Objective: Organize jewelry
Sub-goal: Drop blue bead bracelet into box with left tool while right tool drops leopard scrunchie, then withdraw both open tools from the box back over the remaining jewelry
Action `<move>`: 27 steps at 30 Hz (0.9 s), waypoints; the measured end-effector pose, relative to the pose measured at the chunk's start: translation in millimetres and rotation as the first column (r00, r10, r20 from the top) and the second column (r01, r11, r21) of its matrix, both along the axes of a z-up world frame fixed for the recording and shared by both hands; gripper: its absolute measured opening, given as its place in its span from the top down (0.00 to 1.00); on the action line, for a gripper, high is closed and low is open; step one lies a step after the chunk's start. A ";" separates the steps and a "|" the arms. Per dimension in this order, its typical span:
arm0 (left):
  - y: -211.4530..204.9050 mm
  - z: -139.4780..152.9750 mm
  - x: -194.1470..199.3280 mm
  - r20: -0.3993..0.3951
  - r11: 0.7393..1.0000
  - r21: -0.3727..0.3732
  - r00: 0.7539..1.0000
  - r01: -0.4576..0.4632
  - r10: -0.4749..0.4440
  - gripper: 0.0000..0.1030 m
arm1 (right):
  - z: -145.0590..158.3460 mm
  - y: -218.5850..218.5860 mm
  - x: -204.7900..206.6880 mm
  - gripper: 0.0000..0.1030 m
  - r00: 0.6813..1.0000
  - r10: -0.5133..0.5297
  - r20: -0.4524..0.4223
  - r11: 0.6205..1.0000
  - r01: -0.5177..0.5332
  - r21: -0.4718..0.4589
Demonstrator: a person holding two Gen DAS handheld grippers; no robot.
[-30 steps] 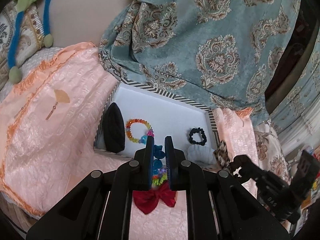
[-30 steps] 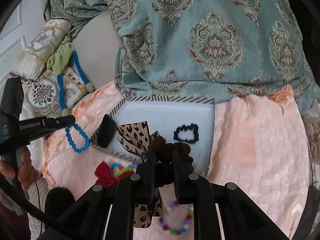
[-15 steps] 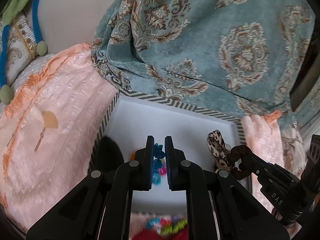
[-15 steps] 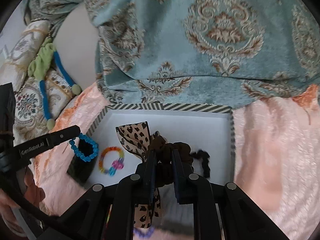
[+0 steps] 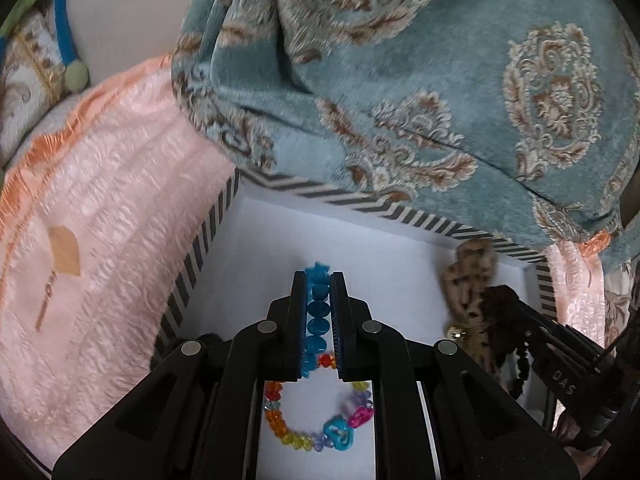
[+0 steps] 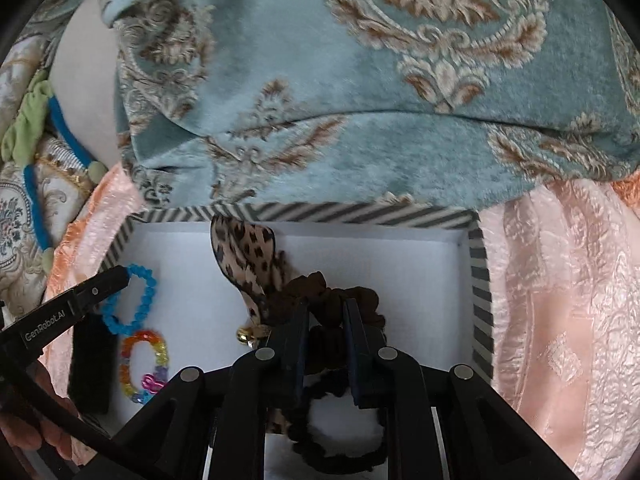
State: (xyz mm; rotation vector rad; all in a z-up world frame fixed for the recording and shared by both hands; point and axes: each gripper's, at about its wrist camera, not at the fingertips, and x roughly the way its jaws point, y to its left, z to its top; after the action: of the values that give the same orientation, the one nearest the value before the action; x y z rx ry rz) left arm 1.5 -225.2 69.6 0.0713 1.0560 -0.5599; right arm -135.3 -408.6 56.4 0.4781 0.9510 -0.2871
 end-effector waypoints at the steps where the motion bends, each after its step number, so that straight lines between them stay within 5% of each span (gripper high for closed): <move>1: 1.6 -3.5 0.9 -0.011 1.000 -0.003 1.000 -0.005 0.005 0.89 | 0.3 -2.2 -4.8 0.74 1.000 -0.009 0.007 1.000 0.009 0.008; 3: 4.8 -7.4 1.1 -0.022 1.000 0.008 1.000 -0.013 0.014 0.80 | 3.1 -4.0 -13.1 0.58 0.999 -0.025 0.030 1.000 0.024 0.019; 6: 13.1 -4.6 -3.0 -0.008 0.999 0.003 0.999 -0.032 0.032 0.61 | 10.7 -1.6 -26.6 0.55 0.998 -0.038 0.056 0.999 0.037 0.020; 16: 39.7 29.4 -56.9 0.095 1.000 -0.006 0.995 -0.011 0.011 0.55 | 51.7 34.0 -74.5 0.54 0.991 -0.023 0.129 0.999 0.027 -0.029; 20: 49.9 38.5 -84.4 0.129 1.000 -0.004 0.992 0.001 -0.001 0.55 | 68.0 56.9 -98.3 0.38 0.989 -0.016 0.147 0.997 0.027 -0.076; 27: 70.8 53.1 -133.4 0.194 1.000 0.005 0.981 0.006 -0.007 0.55 | 87.1 86.9 -130.9 0.37 0.984 -0.010 0.180 0.994 0.029 -0.103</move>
State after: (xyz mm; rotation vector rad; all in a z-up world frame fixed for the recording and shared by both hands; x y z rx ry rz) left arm -131.9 -154.4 122.7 0.1307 0.8671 -0.5451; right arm -266.2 -321.8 143.5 0.4093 0.7523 -0.3056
